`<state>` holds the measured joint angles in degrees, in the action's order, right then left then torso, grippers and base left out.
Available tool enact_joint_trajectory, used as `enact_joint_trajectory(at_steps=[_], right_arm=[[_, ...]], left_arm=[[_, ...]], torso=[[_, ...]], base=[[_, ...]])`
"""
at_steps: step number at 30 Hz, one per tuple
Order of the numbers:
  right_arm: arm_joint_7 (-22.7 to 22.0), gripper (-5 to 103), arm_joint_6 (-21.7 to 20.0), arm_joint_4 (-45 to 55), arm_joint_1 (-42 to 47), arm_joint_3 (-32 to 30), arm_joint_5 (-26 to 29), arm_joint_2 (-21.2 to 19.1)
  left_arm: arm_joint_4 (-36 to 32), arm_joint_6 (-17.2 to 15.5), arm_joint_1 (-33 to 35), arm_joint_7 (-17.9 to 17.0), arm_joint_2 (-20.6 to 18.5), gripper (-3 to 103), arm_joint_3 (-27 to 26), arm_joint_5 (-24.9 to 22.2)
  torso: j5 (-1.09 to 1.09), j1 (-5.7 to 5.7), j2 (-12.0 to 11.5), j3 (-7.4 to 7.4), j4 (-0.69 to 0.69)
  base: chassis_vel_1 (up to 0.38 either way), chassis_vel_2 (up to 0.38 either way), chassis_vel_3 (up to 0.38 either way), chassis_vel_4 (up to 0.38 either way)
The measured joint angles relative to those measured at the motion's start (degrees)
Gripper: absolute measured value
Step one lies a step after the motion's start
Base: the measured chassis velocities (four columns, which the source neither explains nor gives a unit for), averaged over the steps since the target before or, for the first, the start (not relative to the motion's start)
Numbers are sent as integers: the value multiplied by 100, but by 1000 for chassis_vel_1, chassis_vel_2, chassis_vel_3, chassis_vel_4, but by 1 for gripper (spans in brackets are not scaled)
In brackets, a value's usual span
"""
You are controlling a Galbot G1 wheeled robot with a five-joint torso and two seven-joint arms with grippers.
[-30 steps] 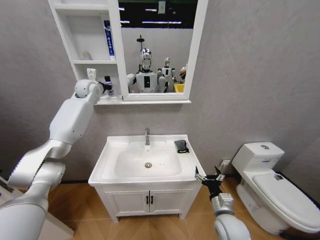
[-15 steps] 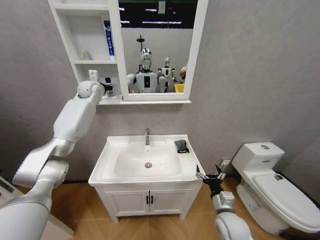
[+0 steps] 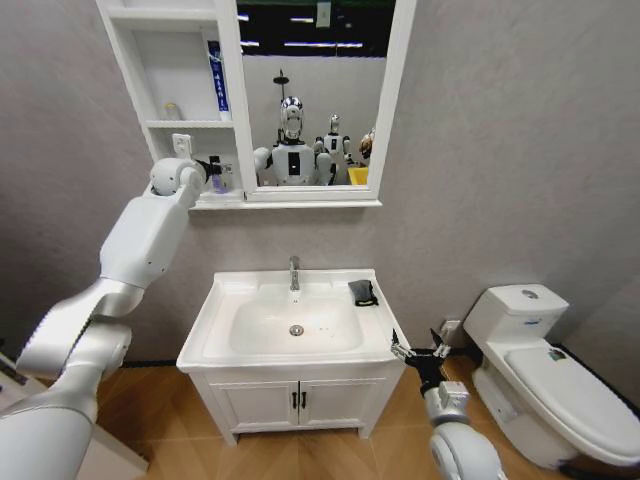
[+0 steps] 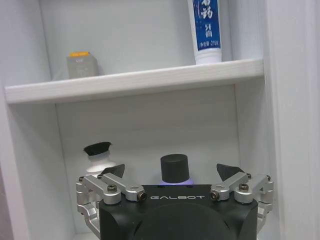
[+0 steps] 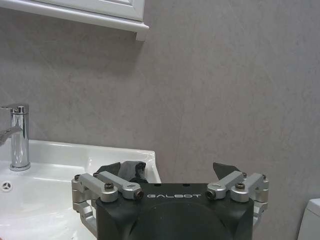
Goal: Move facial cleanser and shampoo from washbasin to cabinet, then wipe washbasin with towel.
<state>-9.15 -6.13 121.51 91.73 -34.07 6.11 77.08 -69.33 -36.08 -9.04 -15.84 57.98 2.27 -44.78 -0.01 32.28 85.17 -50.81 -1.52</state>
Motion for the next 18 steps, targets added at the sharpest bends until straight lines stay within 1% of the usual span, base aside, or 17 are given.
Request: enact_joint_trajectory(at_steps=[1,3,4,6,7,9,11,12,13,14,16,17,18], right_arm=[[0,100,0,0,0,0,0,0],[2,100,0,35,0,3,2,-9],[2,100,0,35,0,3,2,-9],[2,100,-2,93,2,-6,-4,-24],[2,100,-2,93,2,-6,-4,-24],[-6,100,-31,139,-20,-15,-7,-40],[-22,100,-83,154,-105,3,10,-84],[-22,100,-83,154,-105,3,10,-84],[-24,100,-110,154,-175,26,20,-120],[-24,100,-110,154,-175,26,20,-120],[-24,100,-147,124,-287,58,26,-160],[-24,100,-147,124,-287,58,26,-160],[-25,100,-169,119,-305,62,27,-166]], left_arm=[[0,0,0,0,0,100,0,0],[-428,2,130,-171,-207,100,-58,-154],[-428,2,130,-171,-207,100,-58,-154],[-1037,-1,342,-429,-509,100,-165,-418],[-1037,-1,342,-429,-509,100,-165,-418],[-1606,0,686,-676,-865,100,-315,-624],[-2044,29,1164,-853,-1216,100,-523,-726],[-2044,29,1164,-853,-1216,100,-523,-726],[-2297,53,1484,-948,-1452,100,-654,-758],[-2297,53,1484,-948,-1452,100,-654,-758],[-2821,144,2109,-1186,-1838,100,-965,-913],[-2821,144,2109,-1186,-1838,100,-965,-913],[-3042,206,2409,-1293,-1933,100,-1138,-981]], torso=[[0,0,0,0,0],[0,0,0,0,0],[0,0,0,0,0],[0,0,0,0,0],[0,0,0,0,0],[2,-1,1,1,-3],[-1,-1,1,1,0],[-1,-1,1,1,0],[-5,0,1,0,3],[-5,0,1,0,3],[0,-1,1,0,4],[0,-1,1,0,4],[0,-1,1,1,5]], base=[[0,0,0,0],[0,0,0,0],[0,0,0,0],[0,0,0,0],[0,0,0,0],[0,0,0,0],[0,0,0,0],[0,0,0,0],[0,0,0,0],[0,0,0,0],[0,0,0,0],[0,0,0,0],[0,0,0,0]])
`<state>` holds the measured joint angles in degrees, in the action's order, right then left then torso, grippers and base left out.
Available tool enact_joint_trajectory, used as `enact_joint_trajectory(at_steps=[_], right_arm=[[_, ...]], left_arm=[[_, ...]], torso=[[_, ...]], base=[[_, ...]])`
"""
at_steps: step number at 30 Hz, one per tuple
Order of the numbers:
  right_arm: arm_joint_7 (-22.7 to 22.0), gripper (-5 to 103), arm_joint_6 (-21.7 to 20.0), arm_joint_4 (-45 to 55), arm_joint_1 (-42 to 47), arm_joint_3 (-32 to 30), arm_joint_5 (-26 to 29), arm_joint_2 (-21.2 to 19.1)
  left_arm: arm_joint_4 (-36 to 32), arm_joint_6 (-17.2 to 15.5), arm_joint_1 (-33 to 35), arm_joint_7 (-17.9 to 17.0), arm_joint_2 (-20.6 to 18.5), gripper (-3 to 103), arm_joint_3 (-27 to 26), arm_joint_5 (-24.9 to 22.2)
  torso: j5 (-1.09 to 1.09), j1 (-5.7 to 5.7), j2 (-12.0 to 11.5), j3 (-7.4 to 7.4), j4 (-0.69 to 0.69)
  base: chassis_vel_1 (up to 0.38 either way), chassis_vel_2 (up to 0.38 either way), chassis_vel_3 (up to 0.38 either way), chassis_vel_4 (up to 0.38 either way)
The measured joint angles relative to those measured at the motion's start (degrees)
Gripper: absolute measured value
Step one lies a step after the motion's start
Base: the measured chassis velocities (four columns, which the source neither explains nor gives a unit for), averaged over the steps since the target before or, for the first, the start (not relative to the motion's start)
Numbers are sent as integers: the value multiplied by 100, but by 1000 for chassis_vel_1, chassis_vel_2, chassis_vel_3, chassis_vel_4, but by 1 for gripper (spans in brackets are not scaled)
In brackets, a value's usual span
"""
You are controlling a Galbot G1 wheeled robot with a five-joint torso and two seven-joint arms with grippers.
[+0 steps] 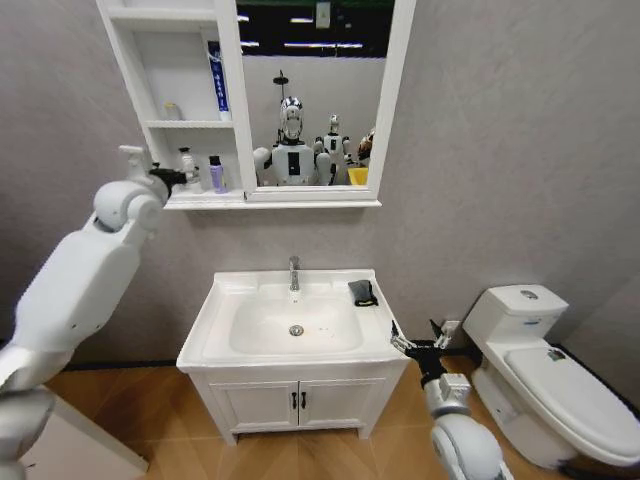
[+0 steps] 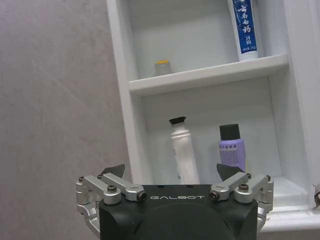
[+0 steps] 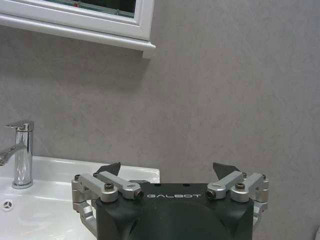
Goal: Move facial cleanser and shampoo from washbasin to cabinet, then wipe washbasin with towel.
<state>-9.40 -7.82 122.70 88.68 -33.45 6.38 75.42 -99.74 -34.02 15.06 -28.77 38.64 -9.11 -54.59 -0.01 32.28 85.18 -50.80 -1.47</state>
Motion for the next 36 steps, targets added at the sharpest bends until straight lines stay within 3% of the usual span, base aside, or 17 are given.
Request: enact_joint_trajectory(at_steps=[2,4,5,6,8,10,12,16,19,22,26,29,30,33,36], right_arm=[[-5,100,-19,7,5,0,1,2],[-26,100,-81,19,-27,17,2,4],[-33,100,-122,13,-87,40,-3,-2],[-33,100,-122,13,-87,40,-3,-2],[-48,100,-207,-18,-205,83,-3,-27],[-62,100,-252,-21,-261,94,6,-47],[-80,100,-346,-3,-335,109,69,-107],[-88,100,-394,41,-360,105,109,-167],[-127,100,-433,135,-318,71,189,-215],[-131,100,-438,144,-304,58,210,-222],[-135,100,-435,132,-295,-10,277,-280],[-135,100,-432,127,-298,-18,299,-306],[-135,100,-432,127,-298,-18,299,-306],[-133,100,-428,79,-326,-26,329,-350],[-127,100,-432,37,-354,-14,338,-357]], left_arm=[[-141,71,239,-34,-24,100,-131,-7],[-462,421,930,-34,-16,100,-516,80],[-616,632,1353,-25,23,100,-743,139],[-616,632,1353,-25,23,100,-743,139],[-884,1052,2114,56,119,100,-1171,292],[-990,1202,2458,116,182,100,-1368,386],[-1231,1444,3304,252,399,100,-1789,595],[-1435,1598,4075,420,681,100,-2157,902],[-1758,1826,5146,685,1357,100,-2634,1394],[-1843,1875,5400,758,1532,100,-2725,1511],[-2487,1947,6812,1176,2318,100,-3310,2170],[-2892,1951,7412,1439,2621,100,-3655,2401],[-2892,1951,7412,1439,2621,100,-3655,2401],[-3615,1939,8398,1795,3088,100,-4130,2493],[-3953,1908,8833,1870,3295,100,-4275,2437]], torso=[[0,0,0,0,-1],[2,0,0,0,-9],[1,0,0,0,-7],[1,0,0,0,-7],[0,0,0,-1,-4],[3,0,0,0,-4],[0,0,0,-1,-3],[1,0,0,0,-3],[1,0,0,0,-5],[0,0,0,0,-5],[1,0,0,0,-3],[1,0,0,0,-4],[1,0,0,0,-4],[2,-1,0,0,-4],[2,-1,0,0,-3]], base=[[0,0,0,0],[0,0,0,0],[0,0,0,0],[0,0,0,0],[0,0,0,0],[0,0,0,0],[0,0,0,0],[0,0,0,0],[0,0,0,0],[0,0,0,0],[0,0,0,0],[0,0,0,0],[0,0,0,0],[0,0,0,0],[0,0,0,0]])
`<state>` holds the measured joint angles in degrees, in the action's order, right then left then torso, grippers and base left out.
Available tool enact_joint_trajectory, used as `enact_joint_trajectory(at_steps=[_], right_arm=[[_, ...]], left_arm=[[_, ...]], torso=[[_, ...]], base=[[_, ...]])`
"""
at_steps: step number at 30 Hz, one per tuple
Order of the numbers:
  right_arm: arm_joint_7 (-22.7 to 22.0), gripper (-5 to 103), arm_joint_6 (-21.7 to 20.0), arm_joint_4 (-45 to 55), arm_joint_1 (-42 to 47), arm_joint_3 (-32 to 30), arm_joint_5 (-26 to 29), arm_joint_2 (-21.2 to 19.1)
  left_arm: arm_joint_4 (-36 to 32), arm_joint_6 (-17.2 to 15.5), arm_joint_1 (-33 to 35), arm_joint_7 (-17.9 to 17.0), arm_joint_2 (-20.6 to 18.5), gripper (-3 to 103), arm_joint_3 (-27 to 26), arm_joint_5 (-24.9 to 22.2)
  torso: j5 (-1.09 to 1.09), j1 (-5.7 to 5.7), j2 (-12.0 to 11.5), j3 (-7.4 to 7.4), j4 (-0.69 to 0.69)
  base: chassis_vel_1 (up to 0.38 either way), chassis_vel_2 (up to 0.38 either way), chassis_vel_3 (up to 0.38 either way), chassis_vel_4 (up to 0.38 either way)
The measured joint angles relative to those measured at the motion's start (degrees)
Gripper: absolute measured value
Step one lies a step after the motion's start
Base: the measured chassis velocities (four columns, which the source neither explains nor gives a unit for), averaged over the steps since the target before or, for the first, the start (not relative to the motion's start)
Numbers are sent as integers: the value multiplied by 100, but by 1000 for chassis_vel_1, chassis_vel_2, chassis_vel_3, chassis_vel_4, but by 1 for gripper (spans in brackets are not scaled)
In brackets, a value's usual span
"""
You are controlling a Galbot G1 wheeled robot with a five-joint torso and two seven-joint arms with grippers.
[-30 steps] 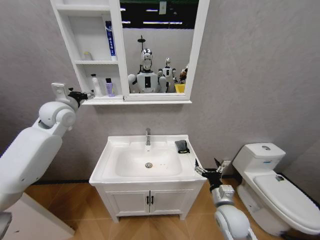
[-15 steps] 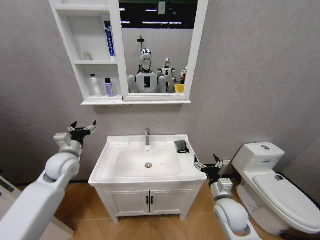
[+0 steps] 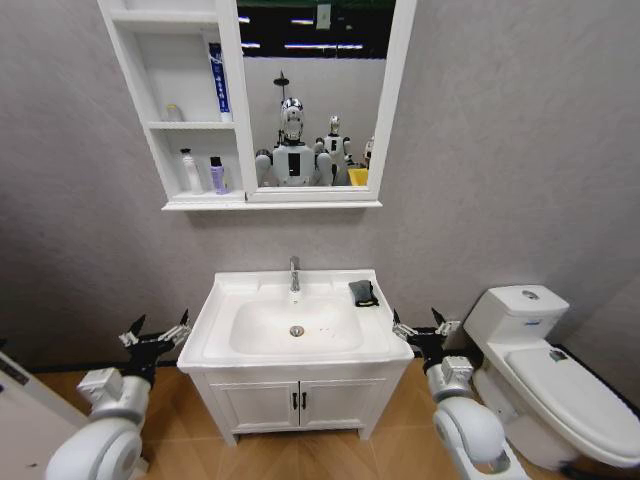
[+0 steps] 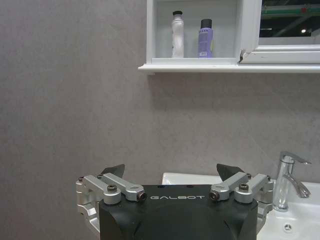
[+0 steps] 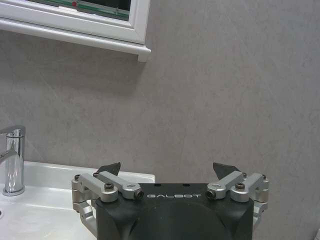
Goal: Move facial cleanser and shampoo from washbasin to cabinet, then wipe washbasin with towel.
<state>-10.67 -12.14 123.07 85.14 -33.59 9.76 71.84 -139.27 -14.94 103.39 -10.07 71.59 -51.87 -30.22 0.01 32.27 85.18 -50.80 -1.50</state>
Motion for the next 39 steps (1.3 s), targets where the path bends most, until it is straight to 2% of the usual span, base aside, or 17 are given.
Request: enact_joint_trajectory(at_steps=[5,9,14,21,23,27,39], right_arm=[[18,100,-2,-81,-34,13,63,-3],[21,100,1,-78,-22,0,134,-10],[23,100,20,-27,15,-25,199,-33],[15,100,21,-12,-28,-40,325,-108],[49,100,-191,15,-98,-36,364,-149],[87,100,-334,16,-169,-7,392,-160],[108,100,-375,-39,-137,4,352,-108]], left_arm=[[-435,-19,557,122,270,100,6,114],[-457,-15,475,-110,307,100,133,286],[-450,-14,422,-185,300,100,173,325],[-430,-15,395,-195,286,100,186,325],[-421,-15,386,-197,281,100,189,322],[-414,-15,377,-198,275,100,192,318],[-405,-15,365,-204,269,100,197,309]], torso=[[0,1,0,0,0],[-1,1,0,-1,-2],[-2,2,-1,-1,-2],[-2,2,-1,-1,-2],[-2,2,-1,-1,-1],[-2,2,-1,-1,-1],[-2,0,0,0,-2]], base=[[0,0,0,0],[0,0,0,0],[0,0,0,0],[0,0,0,0],[0,0,0,0],[0,0,0,0],[-17,13,20,-22]])
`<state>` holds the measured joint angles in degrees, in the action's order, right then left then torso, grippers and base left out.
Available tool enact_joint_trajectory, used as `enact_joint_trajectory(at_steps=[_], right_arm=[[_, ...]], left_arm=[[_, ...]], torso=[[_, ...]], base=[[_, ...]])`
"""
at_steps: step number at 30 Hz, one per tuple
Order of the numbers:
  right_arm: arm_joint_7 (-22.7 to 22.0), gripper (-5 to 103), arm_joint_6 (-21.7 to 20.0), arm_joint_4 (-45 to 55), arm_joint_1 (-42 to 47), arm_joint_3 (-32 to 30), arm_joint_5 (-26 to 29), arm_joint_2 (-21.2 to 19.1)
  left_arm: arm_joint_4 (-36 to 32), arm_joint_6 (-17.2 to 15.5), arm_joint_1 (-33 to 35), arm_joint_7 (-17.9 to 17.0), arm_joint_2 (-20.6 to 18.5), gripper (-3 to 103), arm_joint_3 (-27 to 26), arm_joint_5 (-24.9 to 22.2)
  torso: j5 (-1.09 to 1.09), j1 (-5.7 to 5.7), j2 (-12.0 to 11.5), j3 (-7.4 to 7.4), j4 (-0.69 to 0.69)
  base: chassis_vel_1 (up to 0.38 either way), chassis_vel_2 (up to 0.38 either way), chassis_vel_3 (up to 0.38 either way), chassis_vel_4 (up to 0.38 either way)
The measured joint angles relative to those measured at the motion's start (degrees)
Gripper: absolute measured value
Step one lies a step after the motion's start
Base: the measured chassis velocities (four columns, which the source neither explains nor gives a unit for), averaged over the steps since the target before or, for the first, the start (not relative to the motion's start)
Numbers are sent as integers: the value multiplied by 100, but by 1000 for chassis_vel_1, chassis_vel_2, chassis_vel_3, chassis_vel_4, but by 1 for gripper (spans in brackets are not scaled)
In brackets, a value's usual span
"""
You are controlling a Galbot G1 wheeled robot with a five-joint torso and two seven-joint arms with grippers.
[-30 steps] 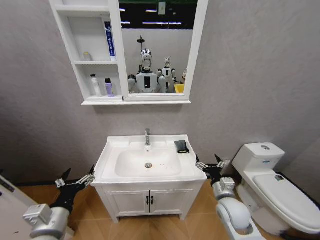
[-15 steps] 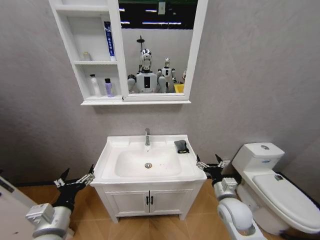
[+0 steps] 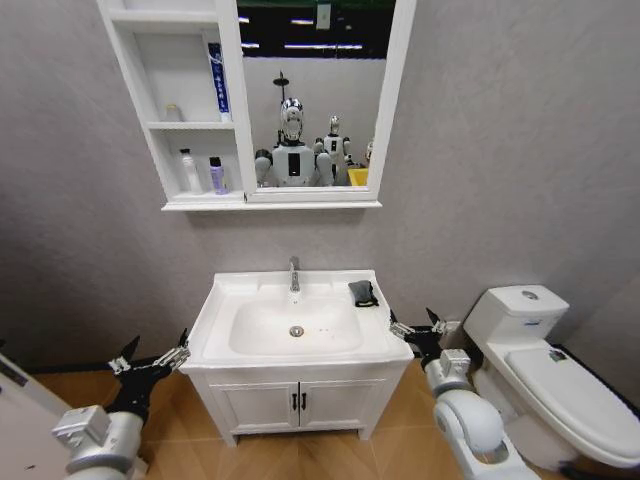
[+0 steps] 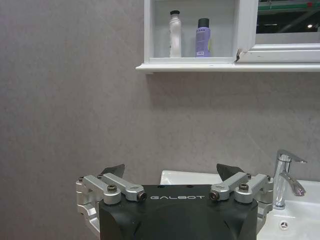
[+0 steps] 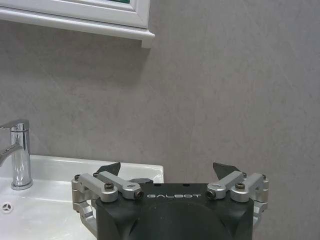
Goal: Move facial cleanser and shampoo from washbasin to cabinet, then wipe washbasin with towel.
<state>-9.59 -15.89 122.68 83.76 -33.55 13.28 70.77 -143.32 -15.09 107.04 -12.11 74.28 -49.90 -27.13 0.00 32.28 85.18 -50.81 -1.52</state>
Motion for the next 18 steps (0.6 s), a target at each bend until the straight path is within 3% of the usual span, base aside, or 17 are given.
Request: enact_joint_trajectory(at_steps=[18], right_arm=[[32,100,-143,-291,-255,204,51,-58]], left_arm=[[7,-7,-4,-4,-6,100,3,-4]], torso=[[2,4,-2,-2,-1]], base=[[-93,88,88,-98]])
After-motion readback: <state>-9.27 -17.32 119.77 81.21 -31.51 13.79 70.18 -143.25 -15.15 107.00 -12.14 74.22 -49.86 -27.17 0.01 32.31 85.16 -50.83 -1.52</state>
